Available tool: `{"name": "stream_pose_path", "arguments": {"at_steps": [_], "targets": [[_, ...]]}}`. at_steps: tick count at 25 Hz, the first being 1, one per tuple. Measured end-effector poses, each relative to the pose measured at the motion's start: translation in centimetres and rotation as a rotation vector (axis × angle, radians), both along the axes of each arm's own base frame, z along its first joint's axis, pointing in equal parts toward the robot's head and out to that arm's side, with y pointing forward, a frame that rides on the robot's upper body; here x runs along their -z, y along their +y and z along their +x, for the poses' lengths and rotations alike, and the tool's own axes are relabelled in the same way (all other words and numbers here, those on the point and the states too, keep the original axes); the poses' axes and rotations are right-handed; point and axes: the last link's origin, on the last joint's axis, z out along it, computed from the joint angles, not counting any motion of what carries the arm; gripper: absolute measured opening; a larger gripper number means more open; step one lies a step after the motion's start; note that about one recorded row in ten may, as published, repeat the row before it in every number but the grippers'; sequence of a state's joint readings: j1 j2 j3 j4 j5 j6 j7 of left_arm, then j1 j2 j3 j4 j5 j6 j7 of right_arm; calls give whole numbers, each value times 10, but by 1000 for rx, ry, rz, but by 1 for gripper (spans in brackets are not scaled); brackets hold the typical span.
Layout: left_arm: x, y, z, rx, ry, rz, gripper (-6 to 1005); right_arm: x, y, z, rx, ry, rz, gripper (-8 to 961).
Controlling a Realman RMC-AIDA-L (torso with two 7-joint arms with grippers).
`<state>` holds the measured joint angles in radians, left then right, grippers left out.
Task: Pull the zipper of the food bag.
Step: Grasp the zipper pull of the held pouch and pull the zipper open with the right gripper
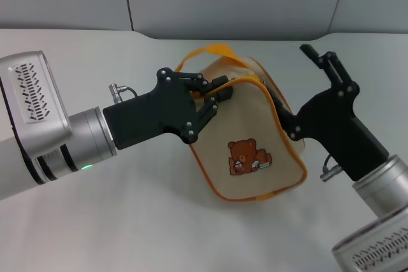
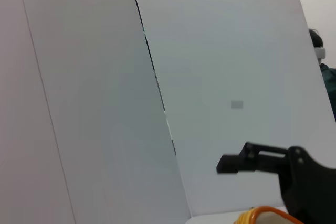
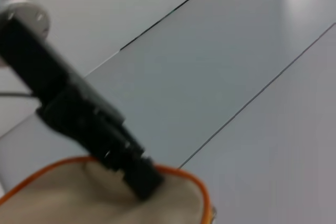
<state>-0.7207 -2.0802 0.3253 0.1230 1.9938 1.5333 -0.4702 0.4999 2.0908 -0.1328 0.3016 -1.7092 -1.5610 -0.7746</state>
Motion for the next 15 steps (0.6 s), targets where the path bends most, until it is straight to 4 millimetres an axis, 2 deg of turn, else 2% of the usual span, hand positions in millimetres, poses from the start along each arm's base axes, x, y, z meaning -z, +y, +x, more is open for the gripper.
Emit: {"name": "stream_pose_path", "arguments": {"at_steps": [7,15], "targets": [[1,1,-1,-6,4,2,91,-3,-5,1,14,68,-9,738],[1,1,0,-6,5,2,87,4,-10,0,33,73,-37,707]]}}
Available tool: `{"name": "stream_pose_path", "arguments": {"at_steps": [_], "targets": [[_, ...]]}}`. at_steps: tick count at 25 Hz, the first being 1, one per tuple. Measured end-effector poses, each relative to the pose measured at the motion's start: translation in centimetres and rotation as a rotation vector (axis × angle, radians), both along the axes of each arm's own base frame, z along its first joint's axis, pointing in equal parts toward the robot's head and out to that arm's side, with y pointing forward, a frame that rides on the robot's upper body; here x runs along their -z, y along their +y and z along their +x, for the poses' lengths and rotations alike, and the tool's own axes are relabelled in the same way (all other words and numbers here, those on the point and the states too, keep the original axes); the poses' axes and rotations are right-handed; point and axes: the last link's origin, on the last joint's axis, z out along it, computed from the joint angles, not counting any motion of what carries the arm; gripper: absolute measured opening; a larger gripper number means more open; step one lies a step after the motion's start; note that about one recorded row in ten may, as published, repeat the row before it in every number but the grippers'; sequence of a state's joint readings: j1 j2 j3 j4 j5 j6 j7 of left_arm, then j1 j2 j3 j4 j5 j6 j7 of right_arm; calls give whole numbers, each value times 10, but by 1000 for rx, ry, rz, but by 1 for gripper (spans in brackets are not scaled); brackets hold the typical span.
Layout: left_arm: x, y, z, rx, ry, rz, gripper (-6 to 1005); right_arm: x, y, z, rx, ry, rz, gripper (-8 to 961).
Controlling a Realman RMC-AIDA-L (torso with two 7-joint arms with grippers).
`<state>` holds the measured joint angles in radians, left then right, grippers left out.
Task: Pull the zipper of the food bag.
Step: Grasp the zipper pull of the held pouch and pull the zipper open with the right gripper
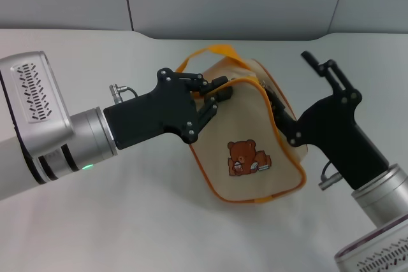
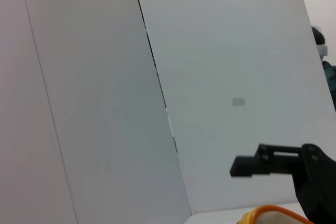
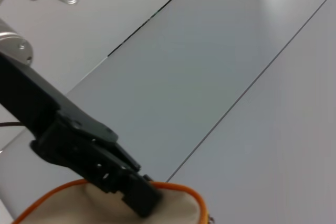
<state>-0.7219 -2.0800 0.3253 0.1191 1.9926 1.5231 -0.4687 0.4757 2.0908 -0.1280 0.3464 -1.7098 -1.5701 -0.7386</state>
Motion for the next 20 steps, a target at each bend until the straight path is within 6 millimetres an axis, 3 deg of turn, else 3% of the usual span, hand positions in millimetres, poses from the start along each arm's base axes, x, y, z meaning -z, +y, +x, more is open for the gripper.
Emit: {"name": "stream_pose_path", "arguments": {"at_steps": [7,19,20], "targets": [[0,2,3,7,1,-2,86,10,-2,-2,20,-37,-17,679],[0,3,4,8,1,1,85,15,-5,-3,18,-69,-16,225],[0,3,4,8,1,1,85,15,-5,-3,18,-69,-16,121]]}}
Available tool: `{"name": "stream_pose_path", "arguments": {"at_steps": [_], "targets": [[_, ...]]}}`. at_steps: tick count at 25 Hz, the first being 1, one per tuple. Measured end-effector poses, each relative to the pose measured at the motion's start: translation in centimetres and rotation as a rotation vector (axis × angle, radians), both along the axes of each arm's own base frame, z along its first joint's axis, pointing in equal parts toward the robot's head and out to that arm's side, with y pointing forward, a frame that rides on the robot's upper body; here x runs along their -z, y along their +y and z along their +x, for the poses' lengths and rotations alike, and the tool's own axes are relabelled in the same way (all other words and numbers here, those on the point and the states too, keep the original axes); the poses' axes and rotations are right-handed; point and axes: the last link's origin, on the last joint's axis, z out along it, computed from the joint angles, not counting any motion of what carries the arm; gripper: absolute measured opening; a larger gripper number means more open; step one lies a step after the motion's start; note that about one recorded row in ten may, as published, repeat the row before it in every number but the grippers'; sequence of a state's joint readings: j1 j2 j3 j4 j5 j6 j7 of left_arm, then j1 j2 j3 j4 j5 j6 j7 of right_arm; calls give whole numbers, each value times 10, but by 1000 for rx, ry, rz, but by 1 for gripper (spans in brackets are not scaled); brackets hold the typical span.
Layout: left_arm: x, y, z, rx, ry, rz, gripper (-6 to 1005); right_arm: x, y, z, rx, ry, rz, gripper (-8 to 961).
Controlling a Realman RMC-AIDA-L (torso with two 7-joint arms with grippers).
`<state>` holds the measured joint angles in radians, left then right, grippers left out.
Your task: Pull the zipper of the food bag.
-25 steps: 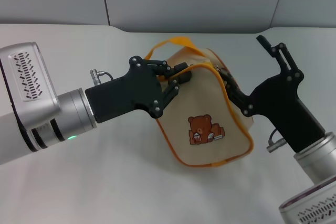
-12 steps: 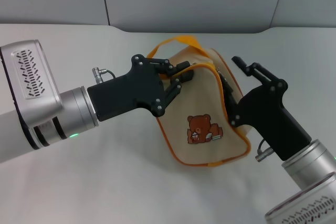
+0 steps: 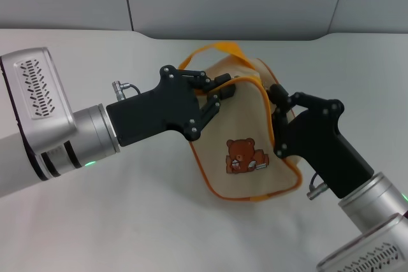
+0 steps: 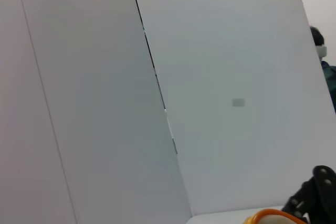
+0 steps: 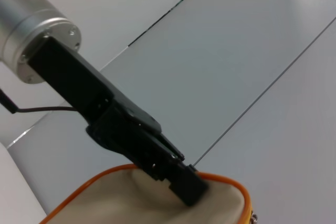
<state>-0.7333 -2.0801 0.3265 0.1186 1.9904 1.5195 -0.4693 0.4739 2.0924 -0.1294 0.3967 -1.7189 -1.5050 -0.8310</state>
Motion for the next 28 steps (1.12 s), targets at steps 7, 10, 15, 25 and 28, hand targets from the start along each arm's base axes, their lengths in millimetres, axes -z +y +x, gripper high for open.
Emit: {"name": "stream_pose_path", "arguments": {"at_steps": [7,10,15,25,28], "targets": [[-2,3,0,-10,-3,16,85,-5,-35,33,105,-28,50,9],[-3,5,0,-12,0,23,84,-10,-68,59,194,-67,82,4],[-3,7,0,-15,6,31,84,-19,-104,83,282,-45,86,2],[-6,-15,-25,-70,-14,1,7,-45,-86,64,183,356,-3,120],[-11,-30,-38,-97,-24,-59,7,-57,-68,67,144,518,-191,210]]}}
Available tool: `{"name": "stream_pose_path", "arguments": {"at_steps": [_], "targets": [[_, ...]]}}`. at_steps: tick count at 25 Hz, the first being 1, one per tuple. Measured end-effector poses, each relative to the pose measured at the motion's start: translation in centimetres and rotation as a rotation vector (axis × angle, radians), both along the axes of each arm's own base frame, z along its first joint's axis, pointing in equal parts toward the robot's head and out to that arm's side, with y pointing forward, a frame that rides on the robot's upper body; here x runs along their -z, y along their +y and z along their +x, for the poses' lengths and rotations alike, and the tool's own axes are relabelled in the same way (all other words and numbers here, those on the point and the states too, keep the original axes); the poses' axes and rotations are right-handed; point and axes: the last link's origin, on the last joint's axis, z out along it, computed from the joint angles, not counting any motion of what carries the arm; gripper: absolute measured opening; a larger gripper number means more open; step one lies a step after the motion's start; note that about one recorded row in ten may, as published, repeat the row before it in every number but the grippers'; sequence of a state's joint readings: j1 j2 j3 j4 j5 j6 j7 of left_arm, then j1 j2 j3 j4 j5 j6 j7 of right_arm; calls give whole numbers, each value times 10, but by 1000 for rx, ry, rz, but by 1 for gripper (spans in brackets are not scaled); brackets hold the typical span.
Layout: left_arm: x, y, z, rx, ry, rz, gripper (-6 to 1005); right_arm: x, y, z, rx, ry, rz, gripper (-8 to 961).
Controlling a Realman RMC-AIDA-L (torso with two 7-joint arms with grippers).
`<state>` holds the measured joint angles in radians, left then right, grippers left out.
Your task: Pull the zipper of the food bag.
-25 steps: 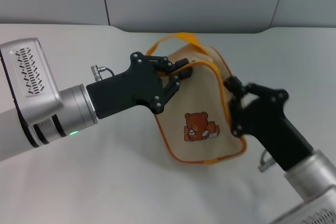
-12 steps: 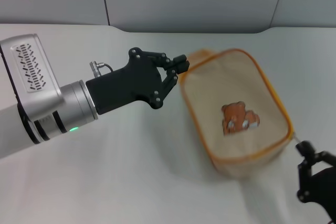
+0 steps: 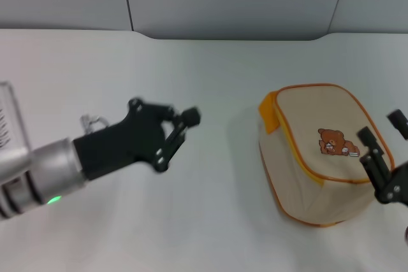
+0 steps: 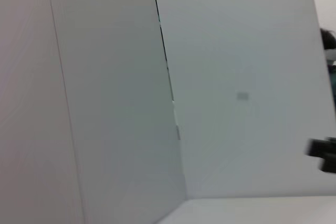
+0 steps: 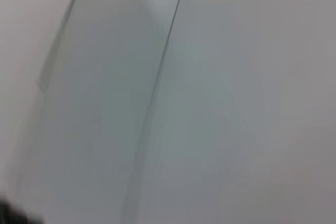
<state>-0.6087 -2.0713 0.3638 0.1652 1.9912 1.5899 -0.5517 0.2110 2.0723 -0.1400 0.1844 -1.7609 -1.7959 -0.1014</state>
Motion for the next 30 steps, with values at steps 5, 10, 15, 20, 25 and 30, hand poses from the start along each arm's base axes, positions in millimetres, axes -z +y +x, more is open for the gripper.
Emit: {"name": "stream_pose_path", "arguments": {"at_steps": [5,10,15,20,25,30], "targets": [[-4,-24,-25,-62,39,-114,28,-27,28,3,-122,156,-475,521],[-8,-42,-36,-45,101,-224,48,-32,40,-18,-248,16,-980,637],[-13,-53,-39,-24,102,-262,332,-30,51,-29,-276,-80,-1120,746],[-19,-61,-41,-8,84,-271,496,-30,56,-29,-272,-105,-1114,844],[-22,-65,-39,17,69,-281,600,-29,54,-28,-275,-111,-1100,844],[-22,-66,-39,22,69,-280,705,-28,53,-26,-272,-118,-1081,845]]}}
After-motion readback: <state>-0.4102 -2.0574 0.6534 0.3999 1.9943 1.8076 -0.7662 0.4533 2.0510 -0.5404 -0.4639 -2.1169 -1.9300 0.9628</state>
